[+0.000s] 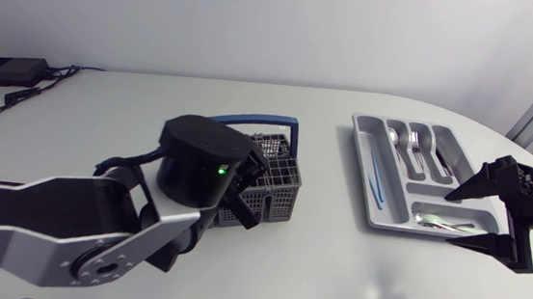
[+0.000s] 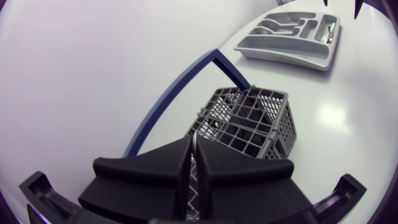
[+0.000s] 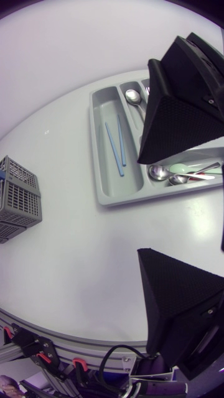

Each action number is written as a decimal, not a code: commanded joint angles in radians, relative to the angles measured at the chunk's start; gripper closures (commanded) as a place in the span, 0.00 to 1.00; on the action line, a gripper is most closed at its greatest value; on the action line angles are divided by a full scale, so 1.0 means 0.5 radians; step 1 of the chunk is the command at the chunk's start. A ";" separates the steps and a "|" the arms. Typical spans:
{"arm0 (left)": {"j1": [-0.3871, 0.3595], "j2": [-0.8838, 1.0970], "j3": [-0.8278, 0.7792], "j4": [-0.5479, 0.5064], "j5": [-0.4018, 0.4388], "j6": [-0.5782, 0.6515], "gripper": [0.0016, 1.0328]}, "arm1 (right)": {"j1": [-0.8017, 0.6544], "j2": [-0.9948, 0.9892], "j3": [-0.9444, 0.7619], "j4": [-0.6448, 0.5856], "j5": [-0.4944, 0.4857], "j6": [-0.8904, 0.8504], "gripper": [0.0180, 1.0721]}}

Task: Unload the cutlery basket into the drawer organizer.

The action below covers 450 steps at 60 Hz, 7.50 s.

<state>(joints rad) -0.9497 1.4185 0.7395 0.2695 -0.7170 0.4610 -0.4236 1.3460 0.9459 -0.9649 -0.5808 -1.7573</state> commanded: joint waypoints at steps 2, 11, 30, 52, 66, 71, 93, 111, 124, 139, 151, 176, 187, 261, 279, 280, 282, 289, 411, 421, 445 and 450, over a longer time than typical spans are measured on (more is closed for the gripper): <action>-0.052 -0.119 -0.080 0.118 -0.079 0.204 0.97 | 0.025 -0.032 -0.042 -0.003 -0.029 0.020 0.07; -0.058 -0.217 -0.108 0.173 -0.082 0.327 0.97 | 0.040 -0.054 -0.048 -0.006 -0.038 0.035 0.07; -0.003 -0.361 -0.135 0.259 -0.082 0.455 0.97 | 0.129 -0.118 -0.079 -0.003 -0.044 0.109 0.07; 0.200 -0.306 -0.473 0.808 -0.079 0.238 0.97 | 0.182 -0.124 -0.115 0.049 -0.044 0.183 0.07; 0.163 -0.714 -0.568 0.915 0.026 0.284 0.97 | 0.240 -0.146 -0.082 0.058 -0.035 0.262 0.07; 0.221 -0.932 -0.371 0.470 0.222 0.115 0.97 | 0.307 -0.204 -0.048 0.043 -0.044 0.361 0.07; 0.338 -0.726 0.297 -0.591 0.787 -0.551 0.97 | 0.832 -0.597 -0.002 0.193 -0.105 1.122 0.07; 0.488 -0.229 0.681 -0.821 1.311 -0.913 0.97 | 1.323 -0.741 -0.094 0.740 0.118 1.965 0.12; 0.525 0.007 0.819 -0.821 1.544 -1.075 0.97 | 1.639 -0.649 -0.140 1.043 0.401 2.346 0.22; 0.553 0.117 0.911 -0.815 1.646 -1.210 0.97 | 1.823 -0.428 -0.076 1.206 0.530 2.591 0.43; 0.540 0.188 0.948 -0.815 1.667 -1.235 0.97 | 1.918 -0.250 0.007 1.233 0.652 2.674 0.45; 0.516 0.225 0.963 -0.806 1.667 -1.275 0.97 | 1.912 -0.038 0.109 1.329 0.744 2.797 0.65; 0.519 0.219 0.957 -0.809 1.670 -1.293 0.97 | 1.915 0.005 0.115 1.350 0.775 2.833 0.81; 0.700 -0.030 0.975 -0.840 1.738 -1.275 0.11 | 1.725 -0.204 -0.146 1.184 0.594 2.517 0.94; 0.798 0.001 0.994 -0.904 1.673 -1.097 0.07 | 0.712 -0.278 -0.168 0.577 0.125 1.327 0.94; 0.798 0.004 0.994 -0.904 1.664 -1.088 0.07 | 0.654 -0.256 -0.161 0.543 0.122 1.238 0.94; 0.804 0.013 0.994 -0.907 1.649 -1.063 0.07 | 0.559 -0.219 -0.149 0.509 0.115 1.122 0.94; 0.856 0.059 1.034 -0.990 1.630 -0.983 0.05 | 0.283 -0.054 -0.057 0.319 0.091 0.683 0.93; 1.224 -0.288 0.475 -1.331 1.541 -0.198 0.06 | 0.633 -0.029 0.106 0.531 0.165 0.827 0.13; 1.313 -0.355 0.343 -1.294 1.597 -0.115 0.18 | 0.979 -0.057 0.087 0.690 0.014 1.287 0.74; 1.359 -0.128 0.199 -0.935 1.805 -0.167 0.95 | 1.602 0.397 0.032 1.460 0.011 1.987 0.93; 1.316 -0.073 0.208 -0.910 1.805 -0.186 0.95 | 1.669 0.440 0.032 1.589 0.011 2.063 0.93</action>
<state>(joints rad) -0.2707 1.3464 0.8654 -0.2024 0.1761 0.3855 0.3805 1.5394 0.9798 -0.2127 -0.5747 -0.7925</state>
